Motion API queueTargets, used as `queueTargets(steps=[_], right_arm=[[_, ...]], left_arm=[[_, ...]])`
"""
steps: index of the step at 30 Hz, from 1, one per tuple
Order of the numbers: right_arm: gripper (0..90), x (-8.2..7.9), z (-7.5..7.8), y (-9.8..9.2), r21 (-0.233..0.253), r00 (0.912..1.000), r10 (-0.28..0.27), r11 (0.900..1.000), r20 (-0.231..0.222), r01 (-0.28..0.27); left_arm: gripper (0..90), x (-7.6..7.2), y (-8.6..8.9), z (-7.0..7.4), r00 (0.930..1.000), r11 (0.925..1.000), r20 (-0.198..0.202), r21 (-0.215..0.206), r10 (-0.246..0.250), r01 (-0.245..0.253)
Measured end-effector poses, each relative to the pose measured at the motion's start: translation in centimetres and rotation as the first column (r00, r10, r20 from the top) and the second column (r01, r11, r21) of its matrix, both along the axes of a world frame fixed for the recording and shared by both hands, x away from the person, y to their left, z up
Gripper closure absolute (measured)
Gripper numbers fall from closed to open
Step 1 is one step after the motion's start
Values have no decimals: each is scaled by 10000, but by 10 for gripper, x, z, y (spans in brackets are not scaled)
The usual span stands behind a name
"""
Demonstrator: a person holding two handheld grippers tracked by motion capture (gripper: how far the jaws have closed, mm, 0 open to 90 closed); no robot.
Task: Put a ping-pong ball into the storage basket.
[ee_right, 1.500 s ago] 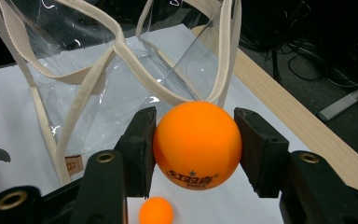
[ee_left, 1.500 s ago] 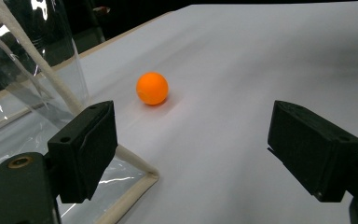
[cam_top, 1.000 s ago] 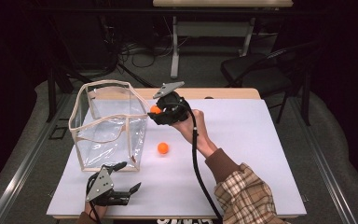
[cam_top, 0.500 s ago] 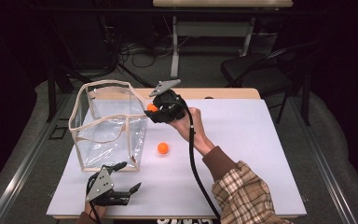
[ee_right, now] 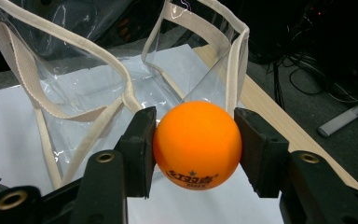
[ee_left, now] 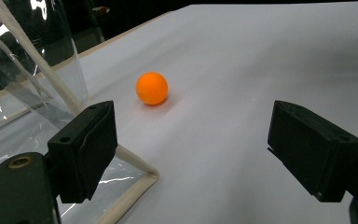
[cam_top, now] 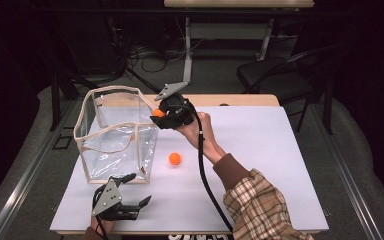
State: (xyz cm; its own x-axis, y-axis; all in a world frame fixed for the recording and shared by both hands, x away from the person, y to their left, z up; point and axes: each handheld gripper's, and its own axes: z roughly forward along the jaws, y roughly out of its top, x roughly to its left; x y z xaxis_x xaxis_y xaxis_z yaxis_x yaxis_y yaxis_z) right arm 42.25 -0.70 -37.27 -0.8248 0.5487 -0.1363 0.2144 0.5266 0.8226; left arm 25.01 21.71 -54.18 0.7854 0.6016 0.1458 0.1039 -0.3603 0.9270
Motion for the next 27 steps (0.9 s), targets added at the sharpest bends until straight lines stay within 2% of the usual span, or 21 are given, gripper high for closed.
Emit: queueTargets(steps=[27], right_arm=[[508, 9, 12, 18, 21, 10000, 32, 10000, 24, -32]], left_arm=[[158, 0, 0, 0, 10000, 10000, -17, -15, -40, 40]])
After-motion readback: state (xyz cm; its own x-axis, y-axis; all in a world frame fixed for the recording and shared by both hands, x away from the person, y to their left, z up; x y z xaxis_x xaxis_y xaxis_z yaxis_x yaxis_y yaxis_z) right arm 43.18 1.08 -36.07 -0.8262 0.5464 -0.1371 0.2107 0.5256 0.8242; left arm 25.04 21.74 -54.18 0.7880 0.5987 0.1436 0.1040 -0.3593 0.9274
